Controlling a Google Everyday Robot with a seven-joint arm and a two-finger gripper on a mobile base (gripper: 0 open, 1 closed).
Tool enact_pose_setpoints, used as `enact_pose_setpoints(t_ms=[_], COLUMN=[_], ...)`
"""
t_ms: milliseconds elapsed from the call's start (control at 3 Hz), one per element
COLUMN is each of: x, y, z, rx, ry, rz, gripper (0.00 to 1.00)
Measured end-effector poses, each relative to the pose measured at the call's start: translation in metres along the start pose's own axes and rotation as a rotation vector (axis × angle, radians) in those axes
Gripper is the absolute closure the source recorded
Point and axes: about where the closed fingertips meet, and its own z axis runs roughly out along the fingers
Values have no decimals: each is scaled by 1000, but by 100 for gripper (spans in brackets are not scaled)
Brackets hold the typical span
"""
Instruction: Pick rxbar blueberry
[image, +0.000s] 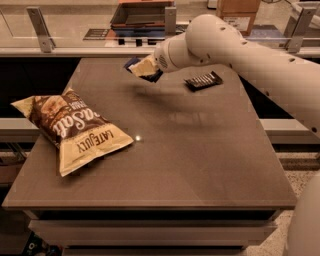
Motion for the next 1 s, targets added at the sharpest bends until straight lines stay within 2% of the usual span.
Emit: enact_pose_setpoints(t_ms=[1000], x=[-70], y=[-18], z=[-53], rx=[69], ry=[-157], rz=[-70], gripper=[100])
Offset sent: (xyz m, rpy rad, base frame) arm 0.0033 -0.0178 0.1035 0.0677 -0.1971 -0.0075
